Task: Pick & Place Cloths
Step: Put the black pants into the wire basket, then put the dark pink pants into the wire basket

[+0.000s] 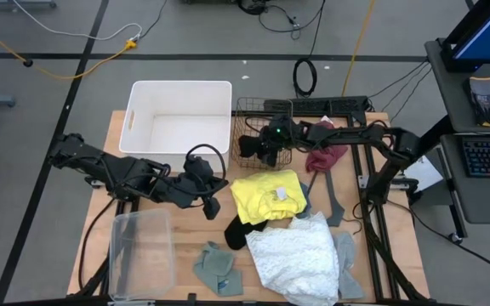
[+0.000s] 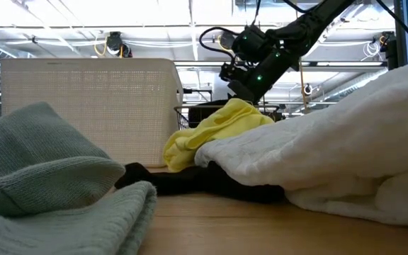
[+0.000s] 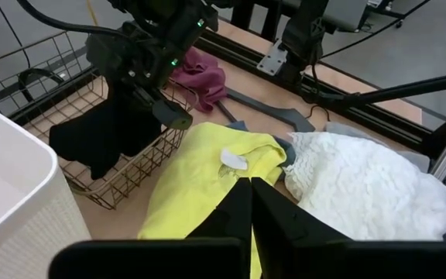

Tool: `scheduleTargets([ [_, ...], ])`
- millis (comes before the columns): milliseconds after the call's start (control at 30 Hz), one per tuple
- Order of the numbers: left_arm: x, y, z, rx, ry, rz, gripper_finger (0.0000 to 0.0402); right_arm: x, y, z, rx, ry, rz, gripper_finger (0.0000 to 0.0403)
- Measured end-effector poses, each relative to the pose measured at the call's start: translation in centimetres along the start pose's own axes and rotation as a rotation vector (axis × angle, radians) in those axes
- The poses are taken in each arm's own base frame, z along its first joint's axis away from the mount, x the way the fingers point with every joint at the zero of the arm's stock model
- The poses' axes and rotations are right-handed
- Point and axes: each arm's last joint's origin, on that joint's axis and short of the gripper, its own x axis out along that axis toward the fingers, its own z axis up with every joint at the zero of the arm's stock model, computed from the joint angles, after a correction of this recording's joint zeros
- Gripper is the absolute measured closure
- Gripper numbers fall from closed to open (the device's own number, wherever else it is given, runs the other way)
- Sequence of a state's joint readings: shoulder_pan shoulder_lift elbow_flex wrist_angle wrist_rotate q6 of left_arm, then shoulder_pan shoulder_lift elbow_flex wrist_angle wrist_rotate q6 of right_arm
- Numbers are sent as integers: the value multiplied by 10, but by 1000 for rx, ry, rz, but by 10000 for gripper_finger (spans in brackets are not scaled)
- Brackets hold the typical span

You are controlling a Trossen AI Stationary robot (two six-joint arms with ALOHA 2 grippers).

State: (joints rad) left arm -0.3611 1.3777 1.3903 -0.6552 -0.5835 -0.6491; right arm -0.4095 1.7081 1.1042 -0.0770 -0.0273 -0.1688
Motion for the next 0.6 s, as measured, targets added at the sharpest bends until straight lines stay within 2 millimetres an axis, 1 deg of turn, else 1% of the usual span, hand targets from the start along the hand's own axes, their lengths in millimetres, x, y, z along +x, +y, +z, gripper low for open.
scheduleTargets([
  [133, 0, 0, 0, 0, 1, -2, 378, 0, -1, -3, 3, 30, 3, 382],
  [267, 0, 0, 0, -1, 4, -6, 376, 0, -1, -3, 4, 30, 3, 361],
  [400, 0, 0, 0, -2, 4, -6, 376, 0, -1, -3, 17, 32, 2, 324],
  [600, 0, 0, 0, -3, 5, -7, 376, 0, 0, -3, 31, 29, -4, 254],
])
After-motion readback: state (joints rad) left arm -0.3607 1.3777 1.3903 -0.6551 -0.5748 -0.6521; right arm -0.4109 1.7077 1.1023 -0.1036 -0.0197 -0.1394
